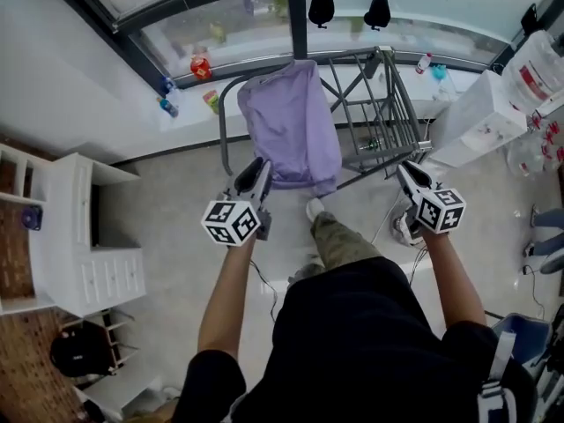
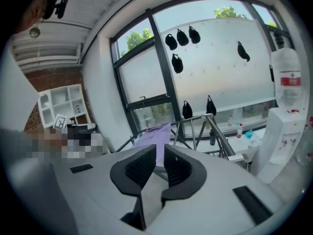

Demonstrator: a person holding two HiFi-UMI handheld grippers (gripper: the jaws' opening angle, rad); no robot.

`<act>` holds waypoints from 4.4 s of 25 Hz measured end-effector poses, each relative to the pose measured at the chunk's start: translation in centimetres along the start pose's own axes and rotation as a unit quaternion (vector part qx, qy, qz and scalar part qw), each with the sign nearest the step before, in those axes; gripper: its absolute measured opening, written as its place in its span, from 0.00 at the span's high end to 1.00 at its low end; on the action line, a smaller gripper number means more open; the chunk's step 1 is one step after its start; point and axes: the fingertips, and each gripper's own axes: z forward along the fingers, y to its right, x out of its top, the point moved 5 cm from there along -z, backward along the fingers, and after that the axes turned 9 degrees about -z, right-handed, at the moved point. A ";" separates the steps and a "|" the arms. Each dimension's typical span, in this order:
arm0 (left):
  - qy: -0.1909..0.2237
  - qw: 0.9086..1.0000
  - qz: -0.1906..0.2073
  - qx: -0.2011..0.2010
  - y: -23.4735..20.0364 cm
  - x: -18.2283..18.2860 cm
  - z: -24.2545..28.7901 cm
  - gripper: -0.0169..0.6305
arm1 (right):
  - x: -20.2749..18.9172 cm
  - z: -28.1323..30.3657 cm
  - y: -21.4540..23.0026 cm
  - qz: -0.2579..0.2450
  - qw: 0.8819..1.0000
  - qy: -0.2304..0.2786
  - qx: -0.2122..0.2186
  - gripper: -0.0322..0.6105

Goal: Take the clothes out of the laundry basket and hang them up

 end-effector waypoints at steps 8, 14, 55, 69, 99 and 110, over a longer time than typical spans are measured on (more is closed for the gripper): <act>0.003 0.998 -0.054 -0.018 5.7 -7.7 -2.6 0.95 | -5.5 -12.2 2.9 0.069 0.993 0.052 -0.081 0.95; -0.092 0.991 -0.065 -0.074 11.4 -15.9 2.7 0.95 | -12.3 -19.3 6.4 0.088 0.984 0.018 -0.153 0.95; -0.370 0.911 0.031 -0.180 35.7 -58.5 36.0 0.95 | -62.4 -8.5 41.2 0.150 0.947 -0.266 -0.096 0.79; -0.348 0.914 0.026 -0.208 29.0 -67.5 42.8 0.95 | -82.5 5.6 45.8 0.070 0.934 -0.348 -0.050 0.73; -0.372 0.905 0.032 -0.205 28.0 -66.7 43.7 0.95 | -84.3 4.4 46.5 0.067 0.931 -0.359 -0.028 0.95; -0.386 0.903 0.018 -0.190 35.1 -57.5 38.4 0.95 | -63.2 -10.5 43.0 0.010 0.955 -0.296 0.006 0.95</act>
